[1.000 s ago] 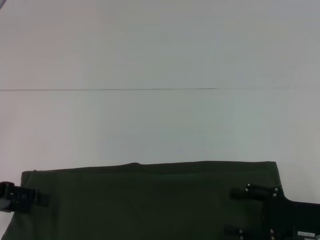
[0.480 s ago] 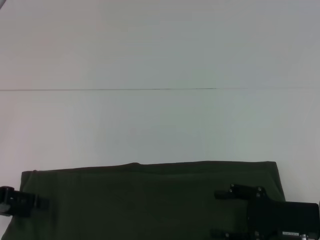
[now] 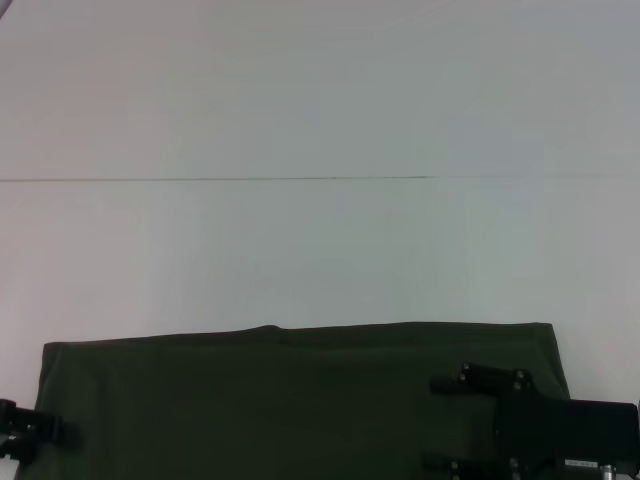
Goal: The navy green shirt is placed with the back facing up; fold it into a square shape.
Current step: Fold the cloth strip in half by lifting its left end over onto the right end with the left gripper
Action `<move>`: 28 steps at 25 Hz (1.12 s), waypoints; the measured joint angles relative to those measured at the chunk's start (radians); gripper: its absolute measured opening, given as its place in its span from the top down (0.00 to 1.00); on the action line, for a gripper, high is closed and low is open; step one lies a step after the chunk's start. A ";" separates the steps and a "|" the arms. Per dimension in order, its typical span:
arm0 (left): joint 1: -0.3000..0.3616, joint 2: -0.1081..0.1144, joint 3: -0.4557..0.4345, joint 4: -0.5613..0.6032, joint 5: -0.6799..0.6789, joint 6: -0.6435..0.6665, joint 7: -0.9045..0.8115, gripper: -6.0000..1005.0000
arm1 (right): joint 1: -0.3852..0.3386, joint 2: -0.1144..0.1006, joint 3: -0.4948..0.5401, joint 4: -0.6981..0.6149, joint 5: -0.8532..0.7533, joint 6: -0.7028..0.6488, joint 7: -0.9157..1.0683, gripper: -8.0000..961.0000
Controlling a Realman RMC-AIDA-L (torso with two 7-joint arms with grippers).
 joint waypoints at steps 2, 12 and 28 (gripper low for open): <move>0.001 0.000 0.000 0.001 0.012 -0.008 -0.002 0.21 | 0.000 0.000 0.001 0.000 0.000 0.000 0.000 0.15; -0.001 0.004 -0.021 0.019 0.001 -0.013 -0.002 0.21 | 0.000 0.000 0.007 0.000 0.002 0.000 0.002 0.15; -0.006 0.008 0.016 0.032 0.027 -0.041 -0.030 0.21 | 0.001 -0.001 0.009 -0.001 0.011 0.001 0.005 0.15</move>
